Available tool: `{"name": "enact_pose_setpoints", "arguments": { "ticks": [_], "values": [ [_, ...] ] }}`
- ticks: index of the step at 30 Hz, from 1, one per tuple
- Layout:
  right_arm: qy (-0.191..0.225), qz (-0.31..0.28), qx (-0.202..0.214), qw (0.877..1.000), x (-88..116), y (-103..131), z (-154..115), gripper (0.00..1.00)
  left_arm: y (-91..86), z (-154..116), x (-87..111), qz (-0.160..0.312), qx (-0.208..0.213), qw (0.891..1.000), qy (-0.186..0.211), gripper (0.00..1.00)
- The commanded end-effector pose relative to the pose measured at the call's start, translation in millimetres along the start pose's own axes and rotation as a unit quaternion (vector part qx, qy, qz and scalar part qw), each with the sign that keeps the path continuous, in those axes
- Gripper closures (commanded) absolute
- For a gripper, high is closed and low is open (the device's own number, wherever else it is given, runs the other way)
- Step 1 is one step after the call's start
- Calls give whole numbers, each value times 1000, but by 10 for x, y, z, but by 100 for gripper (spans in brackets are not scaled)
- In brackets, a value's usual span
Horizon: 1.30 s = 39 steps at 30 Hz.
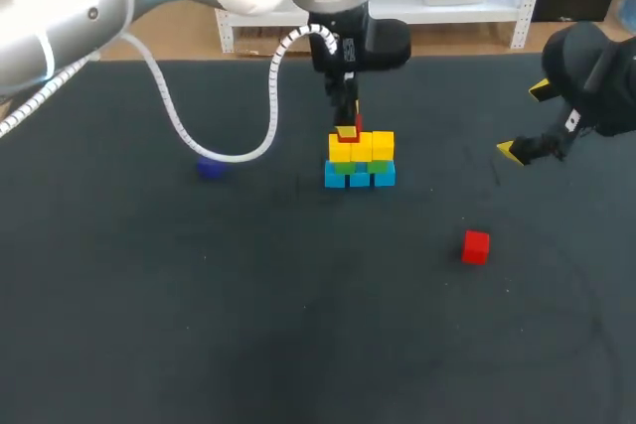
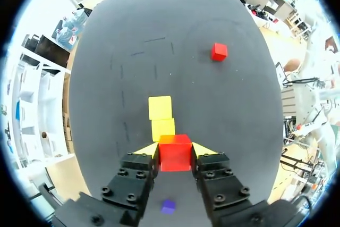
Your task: Place the blue cubes, place green cubes on the blue cubes, place the yellow cubes on the green cubes, then place the red cubes on the yellow cubes, and place purple cube on the red cubes.
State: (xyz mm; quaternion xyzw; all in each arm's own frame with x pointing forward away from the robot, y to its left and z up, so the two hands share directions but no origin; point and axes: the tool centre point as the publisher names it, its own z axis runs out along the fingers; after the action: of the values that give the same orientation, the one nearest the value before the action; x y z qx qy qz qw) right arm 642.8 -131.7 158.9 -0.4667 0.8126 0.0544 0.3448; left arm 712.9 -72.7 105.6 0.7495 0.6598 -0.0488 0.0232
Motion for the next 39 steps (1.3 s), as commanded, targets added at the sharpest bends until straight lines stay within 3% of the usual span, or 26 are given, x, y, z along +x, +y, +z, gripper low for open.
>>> {"name": "enact_pose_setpoints", "arguments": {
  "ticks": [1, 39],
  "values": [
    [-2, 1, 88, 996, 12, 29, 22, 0, 77, 15, -38, -5, 12, 1000, 1, 100],
    [-2, 1, 88, 996, 12, 29, 22, 0, 35, 82, -46, -34, 37, 999, 14, 100]
  ]
}}
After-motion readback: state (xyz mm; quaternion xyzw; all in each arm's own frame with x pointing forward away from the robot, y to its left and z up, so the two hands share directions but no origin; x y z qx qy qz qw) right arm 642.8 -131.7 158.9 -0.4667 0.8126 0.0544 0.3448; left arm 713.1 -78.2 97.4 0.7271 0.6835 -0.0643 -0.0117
